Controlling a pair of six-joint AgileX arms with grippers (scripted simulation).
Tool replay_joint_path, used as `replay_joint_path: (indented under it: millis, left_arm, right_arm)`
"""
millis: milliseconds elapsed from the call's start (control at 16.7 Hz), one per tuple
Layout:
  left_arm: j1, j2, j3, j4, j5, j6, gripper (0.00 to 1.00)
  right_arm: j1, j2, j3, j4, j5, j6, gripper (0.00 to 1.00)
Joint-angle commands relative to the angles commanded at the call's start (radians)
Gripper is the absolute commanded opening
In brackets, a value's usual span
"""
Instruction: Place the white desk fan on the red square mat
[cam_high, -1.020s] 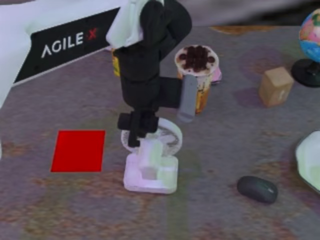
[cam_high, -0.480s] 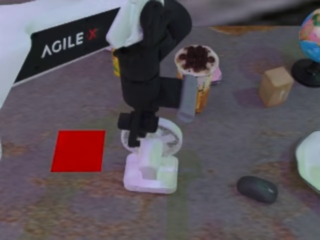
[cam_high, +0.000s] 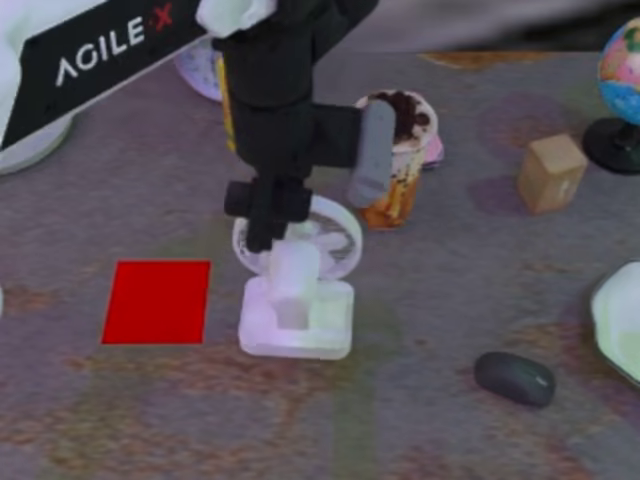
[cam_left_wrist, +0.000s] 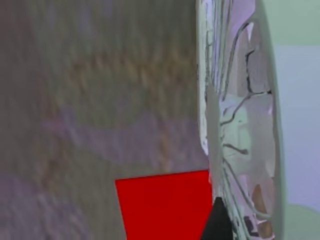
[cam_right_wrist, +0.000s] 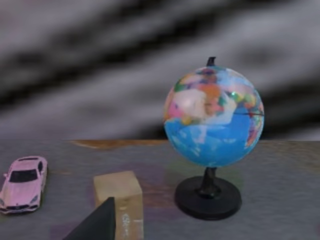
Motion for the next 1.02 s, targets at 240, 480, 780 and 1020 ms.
replay_joint_path:
  millis: [240,480,780,1020]
  left_arm:
    - [-0.004,-0.001,0.004,-0.003,0.000,0.001,0.00]
    - [-0.001,-0.001,-0.003,-0.021,-0.012,-0.059,0.00]
    - [0.022,-0.002,-0.020,-0.090,-0.053,-0.370,0.00]
    - [0.060,-0.014,-0.037,-0.143,-0.086,-0.803,0.00]
  right_arm:
    - [0.000,0.000,0.000,0.000,0.000,0.000,1.00]
    - [0.000,0.000,0.000,0.000,0.000,0.000,1.00]
    - [0.000,0.000,0.000,0.000,0.000,0.000,1.00]
    - [0.000,0.000,0.000,0.000,0.000,0.000,1.00]
